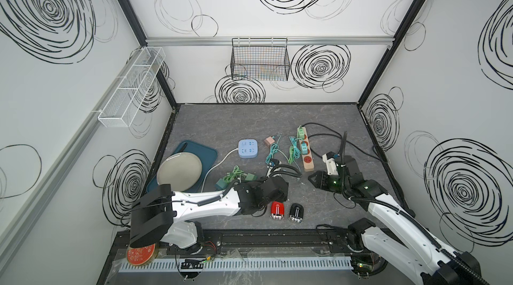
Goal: Unplug the electric shaver
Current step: Place the charging cable at the center of the board, then move the socket to the center of the board.
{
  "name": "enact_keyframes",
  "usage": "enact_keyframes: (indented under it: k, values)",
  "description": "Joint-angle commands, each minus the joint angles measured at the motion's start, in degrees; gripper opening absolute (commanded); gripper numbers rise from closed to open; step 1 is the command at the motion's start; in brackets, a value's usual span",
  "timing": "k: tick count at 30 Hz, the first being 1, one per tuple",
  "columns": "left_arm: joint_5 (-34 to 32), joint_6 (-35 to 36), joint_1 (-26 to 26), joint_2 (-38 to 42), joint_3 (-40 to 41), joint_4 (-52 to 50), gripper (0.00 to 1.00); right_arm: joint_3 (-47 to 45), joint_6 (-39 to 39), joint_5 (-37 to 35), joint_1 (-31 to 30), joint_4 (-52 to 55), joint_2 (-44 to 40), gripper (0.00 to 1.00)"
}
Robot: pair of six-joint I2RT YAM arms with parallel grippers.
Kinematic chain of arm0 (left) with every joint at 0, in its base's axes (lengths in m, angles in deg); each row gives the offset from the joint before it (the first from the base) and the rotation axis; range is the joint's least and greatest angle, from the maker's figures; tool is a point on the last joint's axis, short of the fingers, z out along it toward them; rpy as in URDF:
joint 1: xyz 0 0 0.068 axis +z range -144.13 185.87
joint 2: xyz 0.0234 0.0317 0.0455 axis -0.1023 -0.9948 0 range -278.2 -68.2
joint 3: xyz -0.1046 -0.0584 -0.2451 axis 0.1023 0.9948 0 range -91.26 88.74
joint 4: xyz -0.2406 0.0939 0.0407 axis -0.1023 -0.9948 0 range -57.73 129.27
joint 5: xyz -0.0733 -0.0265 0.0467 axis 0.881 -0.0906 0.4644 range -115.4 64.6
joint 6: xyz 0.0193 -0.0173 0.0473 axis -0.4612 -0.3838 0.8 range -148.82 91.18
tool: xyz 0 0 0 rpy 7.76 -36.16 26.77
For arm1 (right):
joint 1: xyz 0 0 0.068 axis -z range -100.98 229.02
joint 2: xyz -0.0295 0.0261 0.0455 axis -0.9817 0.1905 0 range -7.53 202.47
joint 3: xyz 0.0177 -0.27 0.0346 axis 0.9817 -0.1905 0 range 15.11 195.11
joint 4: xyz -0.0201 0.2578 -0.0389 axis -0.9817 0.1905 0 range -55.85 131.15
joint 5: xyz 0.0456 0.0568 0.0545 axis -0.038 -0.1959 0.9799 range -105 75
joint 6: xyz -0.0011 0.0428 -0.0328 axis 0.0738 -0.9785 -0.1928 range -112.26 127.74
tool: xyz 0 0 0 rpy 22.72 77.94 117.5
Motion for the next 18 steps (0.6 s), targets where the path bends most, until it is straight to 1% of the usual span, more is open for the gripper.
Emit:
enact_keyframes:
  k: [1,6,11,14,18]
  values:
    - [1.7,1.8,2.0,3.1,3.3,5.4,0.69,5.8,3.4,-7.7,0.1,0.4,4.5,0.43]
    - [4.7,1.6,6.1,6.6,8.2,9.1,0.69,15.1,6.6,-15.1,-0.7,1.6,17.6,0.43]
    - [4.8,2.5,7.7,9.0,10.5,9.6,0.69,25.8,11.3,-20.8,-1.4,4.1,30.9,0.43]
    - [4.7,2.2,8.0,9.9,11.9,10.1,0.69,29.6,12.8,-23.0,-2.0,4.0,36.6,0.43]
    - [4.6,1.6,8.4,10.9,13.6,11.0,0.69,33.3,13.8,-26.2,-2.7,4.3,41.7,0.43]
